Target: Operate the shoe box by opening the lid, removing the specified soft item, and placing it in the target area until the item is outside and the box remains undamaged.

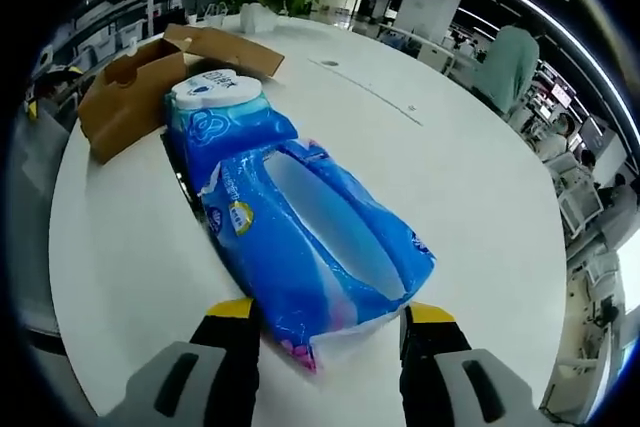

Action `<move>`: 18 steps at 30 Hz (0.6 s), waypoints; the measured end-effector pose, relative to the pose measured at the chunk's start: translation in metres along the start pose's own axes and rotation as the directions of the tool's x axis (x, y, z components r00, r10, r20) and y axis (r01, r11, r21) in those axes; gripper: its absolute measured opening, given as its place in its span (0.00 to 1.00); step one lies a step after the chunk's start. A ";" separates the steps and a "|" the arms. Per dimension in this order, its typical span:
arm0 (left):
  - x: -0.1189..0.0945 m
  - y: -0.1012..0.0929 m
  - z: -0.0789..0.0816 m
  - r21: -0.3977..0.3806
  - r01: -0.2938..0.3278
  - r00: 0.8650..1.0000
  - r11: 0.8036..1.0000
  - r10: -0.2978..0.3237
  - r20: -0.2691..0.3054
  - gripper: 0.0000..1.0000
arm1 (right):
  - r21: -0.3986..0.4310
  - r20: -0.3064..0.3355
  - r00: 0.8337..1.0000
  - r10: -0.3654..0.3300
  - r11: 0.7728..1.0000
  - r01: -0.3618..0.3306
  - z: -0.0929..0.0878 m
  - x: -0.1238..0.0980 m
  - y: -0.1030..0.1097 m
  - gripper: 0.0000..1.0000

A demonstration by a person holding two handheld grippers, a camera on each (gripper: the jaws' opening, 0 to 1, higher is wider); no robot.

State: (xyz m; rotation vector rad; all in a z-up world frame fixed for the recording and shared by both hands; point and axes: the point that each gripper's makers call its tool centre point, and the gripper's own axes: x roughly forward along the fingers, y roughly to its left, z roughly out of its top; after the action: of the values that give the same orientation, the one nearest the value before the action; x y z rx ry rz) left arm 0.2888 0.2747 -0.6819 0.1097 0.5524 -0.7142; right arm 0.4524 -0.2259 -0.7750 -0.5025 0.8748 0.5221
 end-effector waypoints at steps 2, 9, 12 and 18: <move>0.000 0.000 0.000 0.002 0.001 1.000 1.000 -0.001 0.001 0.92 | -0.006 -0.004 1.000 -0.004 1.000 0.004 -0.001 -0.001 -0.001 0.54; 0.000 -0.002 0.001 0.013 0.012 1.000 1.000 -0.013 0.004 0.92 | 0.009 0.001 1.000 -0.018 1.000 0.018 -0.004 -0.014 0.000 0.58; 0.000 -0.003 0.002 0.015 0.016 1.000 1.000 -0.016 0.010 0.92 | 0.019 0.017 1.000 -0.025 1.000 0.024 -0.001 -0.020 0.003 0.59; 0.000 -0.005 0.003 0.027 0.025 1.000 0.999 -0.026 0.010 0.93 | 0.059 0.060 0.997 -0.041 0.998 0.037 0.010 -0.033 0.014 0.64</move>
State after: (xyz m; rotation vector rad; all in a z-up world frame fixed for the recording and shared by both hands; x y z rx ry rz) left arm 0.2871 0.2696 -0.6790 0.1244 0.5353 -0.7468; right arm 0.4322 -0.2157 -0.7455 -0.4478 0.8173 0.4732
